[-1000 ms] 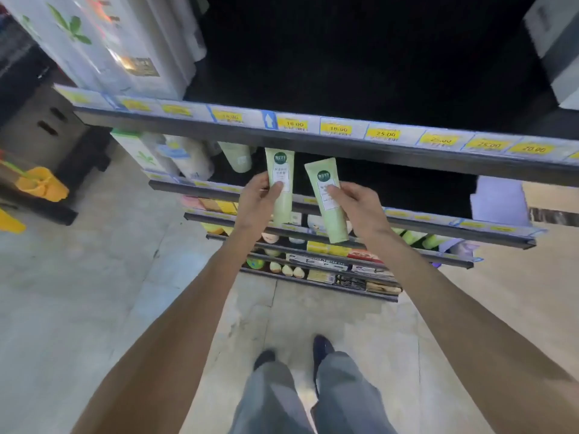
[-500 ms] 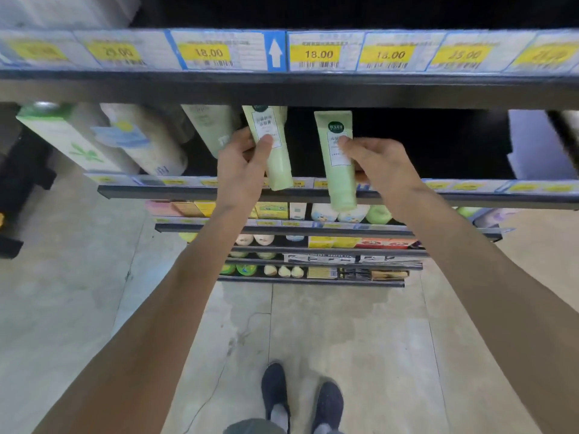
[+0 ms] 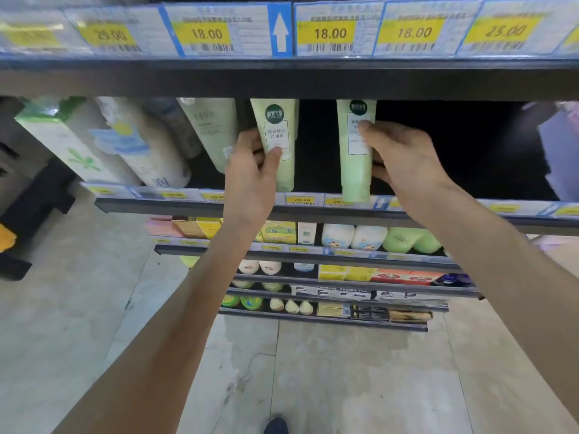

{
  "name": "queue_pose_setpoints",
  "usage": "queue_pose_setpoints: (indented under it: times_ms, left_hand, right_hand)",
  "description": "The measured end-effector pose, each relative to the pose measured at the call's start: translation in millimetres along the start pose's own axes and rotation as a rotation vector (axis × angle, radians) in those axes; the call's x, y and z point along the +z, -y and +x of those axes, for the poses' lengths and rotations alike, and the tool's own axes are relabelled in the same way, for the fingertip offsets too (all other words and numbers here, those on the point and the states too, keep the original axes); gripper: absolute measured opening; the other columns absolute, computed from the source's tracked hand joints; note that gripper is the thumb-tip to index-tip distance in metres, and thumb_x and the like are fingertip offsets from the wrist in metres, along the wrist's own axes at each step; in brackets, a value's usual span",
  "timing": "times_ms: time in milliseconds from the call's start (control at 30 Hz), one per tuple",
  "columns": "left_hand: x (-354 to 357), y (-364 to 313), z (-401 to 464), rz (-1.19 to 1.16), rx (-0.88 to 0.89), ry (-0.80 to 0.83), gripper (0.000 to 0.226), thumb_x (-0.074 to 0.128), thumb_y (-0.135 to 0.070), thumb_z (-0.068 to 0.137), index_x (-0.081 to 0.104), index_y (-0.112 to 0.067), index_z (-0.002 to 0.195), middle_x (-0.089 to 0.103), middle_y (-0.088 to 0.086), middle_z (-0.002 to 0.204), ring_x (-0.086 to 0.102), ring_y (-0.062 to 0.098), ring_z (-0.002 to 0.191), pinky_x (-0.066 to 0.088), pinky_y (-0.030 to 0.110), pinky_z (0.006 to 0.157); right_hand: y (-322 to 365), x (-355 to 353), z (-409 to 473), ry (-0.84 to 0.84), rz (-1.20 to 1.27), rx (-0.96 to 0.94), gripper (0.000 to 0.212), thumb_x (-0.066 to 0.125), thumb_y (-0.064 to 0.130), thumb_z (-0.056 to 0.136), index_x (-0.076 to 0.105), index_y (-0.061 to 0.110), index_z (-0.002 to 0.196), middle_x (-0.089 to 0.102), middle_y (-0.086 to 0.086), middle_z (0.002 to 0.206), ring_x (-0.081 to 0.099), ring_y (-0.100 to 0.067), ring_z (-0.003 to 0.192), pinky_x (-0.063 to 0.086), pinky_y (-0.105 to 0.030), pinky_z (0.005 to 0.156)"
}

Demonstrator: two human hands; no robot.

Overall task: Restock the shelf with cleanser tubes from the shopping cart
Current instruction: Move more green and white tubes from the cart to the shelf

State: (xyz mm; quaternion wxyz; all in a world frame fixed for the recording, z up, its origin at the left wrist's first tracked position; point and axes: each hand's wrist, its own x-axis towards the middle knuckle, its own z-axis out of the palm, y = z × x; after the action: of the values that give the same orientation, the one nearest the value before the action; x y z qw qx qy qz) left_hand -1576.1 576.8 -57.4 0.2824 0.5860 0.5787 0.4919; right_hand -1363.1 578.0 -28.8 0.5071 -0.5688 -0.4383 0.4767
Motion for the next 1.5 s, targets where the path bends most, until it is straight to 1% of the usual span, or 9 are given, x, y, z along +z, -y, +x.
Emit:
queue_pose_setpoints:
  times_ms: [200, 400, 633, 767, 867, 1000, 1233, 1400, 1500]
  left_hand:
    - [3.3, 0.9, -0.8, 0.092, 0.064, -0.020, 0.033, 0.054, -0.018, 0.107, 0.051, -0.014, 0.139, 0.069, -0.006, 0.127, 0.068, 0.006, 0.112, 0.056, 0.028, 0.095]
    - [2.5, 3.8, -9.5, 0.187, 0.063, -0.048, 0.036, 0.052, -0.023, 0.106, 0.046, -0.018, 0.141, 0.070, -0.008, 0.124, 0.067, 0.015, 0.110, 0.057, 0.045, 0.094]
    - [8.2, 7.5, -4.7, 0.316, 0.030, -0.003, 0.033, 0.070, -0.015, 0.096, 0.048, -0.018, 0.120, 0.068, 0.001, 0.123, 0.069, 0.024, 0.110, 0.059, 0.049, 0.092]
    - [9.3, 2.4, 4.5, 0.352, 0.021, 0.012, 0.036, 0.067, -0.009, 0.097, 0.044, -0.013, 0.124, 0.068, 0.009, 0.128, 0.068, 0.031, 0.116, 0.057, 0.052, 0.095]
    - [11.1, 3.2, 4.3, 0.375, 0.022, 0.003, 0.038, 0.065, -0.009, 0.098, 0.043, -0.012, 0.129, 0.069, 0.010, 0.127, 0.068, 0.033, 0.115, 0.057, 0.053, 0.094]
    - [13.8, 7.1, -0.3, 0.459, 0.047, -0.030, 0.045, 0.071, -0.011, 0.095, 0.046, -0.009, 0.132, 0.066, 0.008, 0.125, 0.067, 0.032, 0.109, 0.055, 0.050, 0.091]
    - [13.9, 9.3, -8.5, 0.465, 0.059, -0.073, 0.060, 0.071, -0.020, 0.097, 0.039, -0.009, 0.147, 0.068, 0.006, 0.128, 0.066, 0.028, 0.116, 0.051, 0.044, 0.095]
    - [5.8, 23.6, -42.0, 0.440, 0.215, -0.151, 0.039, 0.066, -0.030, 0.099, 0.052, -0.008, 0.128, 0.059, 0.007, 0.124, 0.052, 0.020, 0.113, 0.042, 0.025, 0.093]
    - [3.5, 38.8, -53.8, 0.529, 0.322, -0.186, 0.036, 0.062, -0.033, 0.102, 0.057, -0.006, 0.125, 0.059, 0.011, 0.121, 0.052, 0.026, 0.114, 0.045, 0.034, 0.099]
  right_hand:
    - [5.8, 5.5, 13.1, -0.063, 0.071, -0.126, 0.010, 0.066, 0.021, 0.101, 0.067, 0.020, 0.110, 0.074, 0.002, 0.112, 0.072, -0.009, 0.104, 0.060, -0.034, 0.092]
    - [-10.4, 10.2, 13.9, -0.034, -0.098, -0.227, 0.020, 0.065, 0.019, 0.101, 0.064, 0.019, 0.120, 0.071, 0.004, 0.117, 0.069, -0.006, 0.106, 0.056, -0.037, 0.101]
    - [-16.8, 0.9, 7.2, 0.083, -0.362, -0.212, 0.045, 0.071, 0.013, 0.096, 0.055, 0.016, 0.137, 0.066, 0.009, 0.120, 0.066, 0.000, 0.101, 0.055, -0.017, 0.082]
    - [-19.1, -2.8, 9.8, 0.108, -0.416, -0.210, 0.041, 0.071, 0.012, 0.096, 0.055, 0.018, 0.133, 0.066, 0.010, 0.117, 0.068, -0.008, 0.106, 0.059, -0.039, 0.095]
    - [-19.4, -2.1, 11.0, 0.111, -0.428, -0.231, 0.041, 0.069, 0.012, 0.097, 0.054, 0.019, 0.134, 0.065, 0.007, 0.122, 0.068, -0.010, 0.108, 0.058, -0.044, 0.097]
    - [-23.1, -1.2, 9.7, 0.098, -0.460, -0.267, 0.041, 0.069, 0.010, 0.096, 0.053, 0.018, 0.133, 0.065, 0.006, 0.127, 0.066, -0.011, 0.114, 0.056, -0.039, 0.099]
    - [-26.9, -2.6, 14.8, 0.113, -0.606, -0.221, 0.041, 0.075, 0.012, 0.092, 0.049, 0.024, 0.121, 0.061, 0.020, 0.105, 0.062, 0.009, 0.094, 0.046, -0.007, 0.071]
    - [-23.6, 2.1, 28.2, 0.100, -0.652, -0.208, 0.039, 0.076, 0.014, 0.091, 0.053, 0.020, 0.122, 0.062, 0.013, 0.107, 0.063, 0.004, 0.091, 0.045, -0.009, 0.072]
    - [-22.5, 7.1, 41.4, 0.090, -0.683, -0.222, 0.039, 0.075, 0.015, 0.091, 0.055, 0.018, 0.125, 0.060, 0.012, 0.109, 0.060, 0.005, 0.086, 0.042, -0.007, 0.070]
